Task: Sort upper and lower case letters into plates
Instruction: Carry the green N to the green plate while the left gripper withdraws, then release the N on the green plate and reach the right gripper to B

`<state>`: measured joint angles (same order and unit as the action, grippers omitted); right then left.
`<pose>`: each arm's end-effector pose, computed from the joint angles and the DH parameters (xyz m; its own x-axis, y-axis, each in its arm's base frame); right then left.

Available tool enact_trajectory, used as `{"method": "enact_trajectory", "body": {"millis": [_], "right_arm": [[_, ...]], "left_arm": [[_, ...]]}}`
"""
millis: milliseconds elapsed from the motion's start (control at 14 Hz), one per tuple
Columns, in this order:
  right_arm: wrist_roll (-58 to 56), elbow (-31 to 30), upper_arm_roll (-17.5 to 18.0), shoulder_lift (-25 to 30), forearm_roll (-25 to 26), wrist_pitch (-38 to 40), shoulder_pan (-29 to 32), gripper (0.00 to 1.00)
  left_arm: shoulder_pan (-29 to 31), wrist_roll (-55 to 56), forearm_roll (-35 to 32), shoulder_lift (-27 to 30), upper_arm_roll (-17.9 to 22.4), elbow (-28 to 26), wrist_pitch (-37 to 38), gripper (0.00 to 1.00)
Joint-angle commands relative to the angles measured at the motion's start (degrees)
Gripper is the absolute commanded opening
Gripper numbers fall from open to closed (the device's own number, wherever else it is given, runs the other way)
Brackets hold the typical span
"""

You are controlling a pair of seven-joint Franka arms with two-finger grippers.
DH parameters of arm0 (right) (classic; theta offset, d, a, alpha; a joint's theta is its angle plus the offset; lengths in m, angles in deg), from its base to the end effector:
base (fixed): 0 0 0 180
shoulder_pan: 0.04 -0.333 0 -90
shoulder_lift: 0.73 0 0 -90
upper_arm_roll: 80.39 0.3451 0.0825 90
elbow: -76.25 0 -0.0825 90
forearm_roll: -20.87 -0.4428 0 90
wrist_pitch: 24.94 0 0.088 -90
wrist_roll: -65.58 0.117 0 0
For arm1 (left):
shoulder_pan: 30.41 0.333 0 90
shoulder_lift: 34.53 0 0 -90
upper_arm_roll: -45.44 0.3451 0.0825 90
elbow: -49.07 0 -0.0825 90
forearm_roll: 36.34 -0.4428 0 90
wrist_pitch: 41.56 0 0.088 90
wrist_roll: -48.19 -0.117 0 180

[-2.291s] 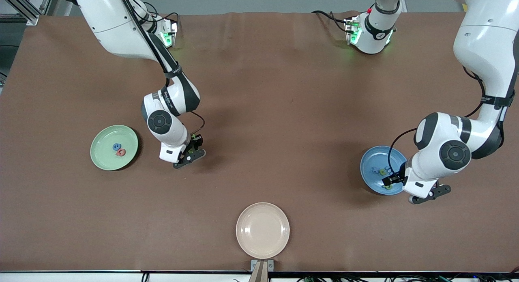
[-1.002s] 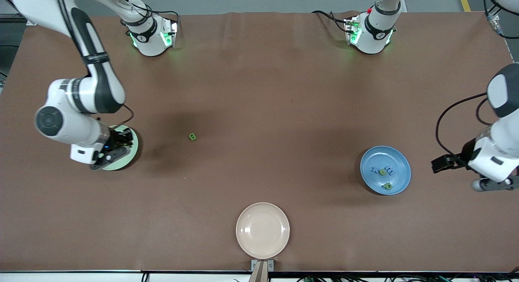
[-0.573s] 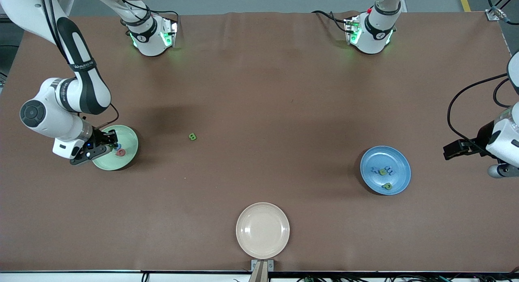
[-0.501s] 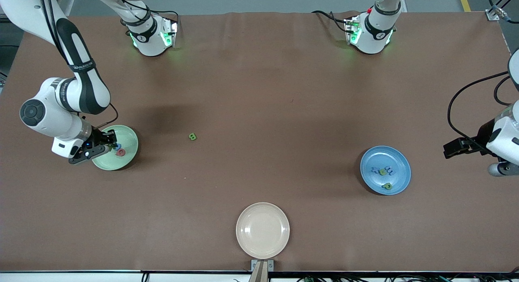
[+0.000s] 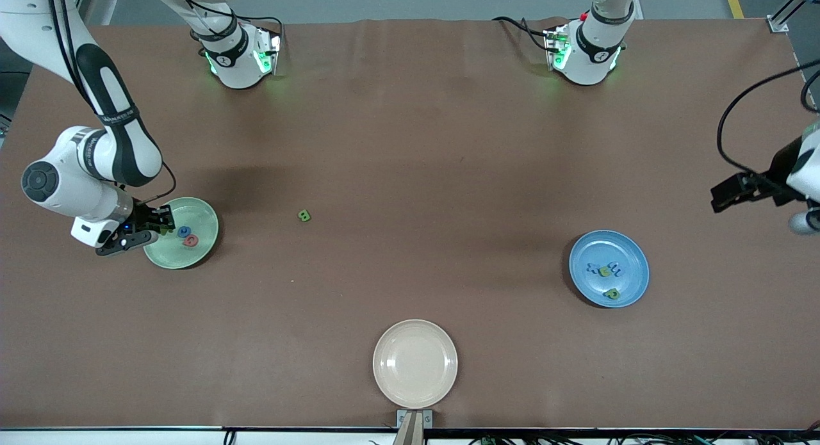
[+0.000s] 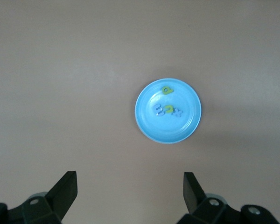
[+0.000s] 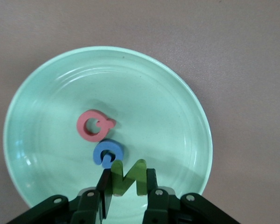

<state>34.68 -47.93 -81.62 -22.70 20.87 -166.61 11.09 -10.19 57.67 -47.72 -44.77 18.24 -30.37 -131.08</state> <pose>0.5854 -0.1286 0.1769 0.9449 0.3195 -0.0711 0.3179 -0.9476 -0.0332 0.6678 -0.0289 0.6381 0.9980 0.0520 0.0356 0.0558 -0.9921 -0.1126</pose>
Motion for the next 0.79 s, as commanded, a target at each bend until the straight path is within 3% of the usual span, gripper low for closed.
{"method": "enact_trajectory", "body": {"millis": [0,143,286,358,501,716], "right_arm": [[0.23,-0.19,0.97,-1.14,0.27,-1.59,1.09,0.20],[0.23,-0.10,0.97,-1.15,0.27,-1.59,1.36,0.27],[0.40,0.51,0.97,-0.80,0.27,-0.63,1.18,0.72],[0.75,0.87,0.97,-0.01,0.27,1.12,0.75,0.81],[1.54,3.84,1.58,2.36,0.09,8.39,0.13,0.83],[19.31,5.62,1.50,6.57,0.00,16.85,-8.98,0.85]], "left_arm": [[-12.00,-2.27,2.40,5.74,12.13,-1.75,5.30,1.00],[-15.11,-2.54,7.84,7.33,17.08,-2.55,5.40,1.00],[-16.61,-2.62,8.04,9.09,19.11,-4.65,5.40,1.00],[-16.62,-2.62,8.13,10.05,19.21,-5.45,5.40,1.00],[-16.62,-2.71,8.39,10.41,19.30,-5.54,5.49,1.00],[-16.70,-2.97,8.74,11.29,19.38,-6.59,5.84,1.00]]}}
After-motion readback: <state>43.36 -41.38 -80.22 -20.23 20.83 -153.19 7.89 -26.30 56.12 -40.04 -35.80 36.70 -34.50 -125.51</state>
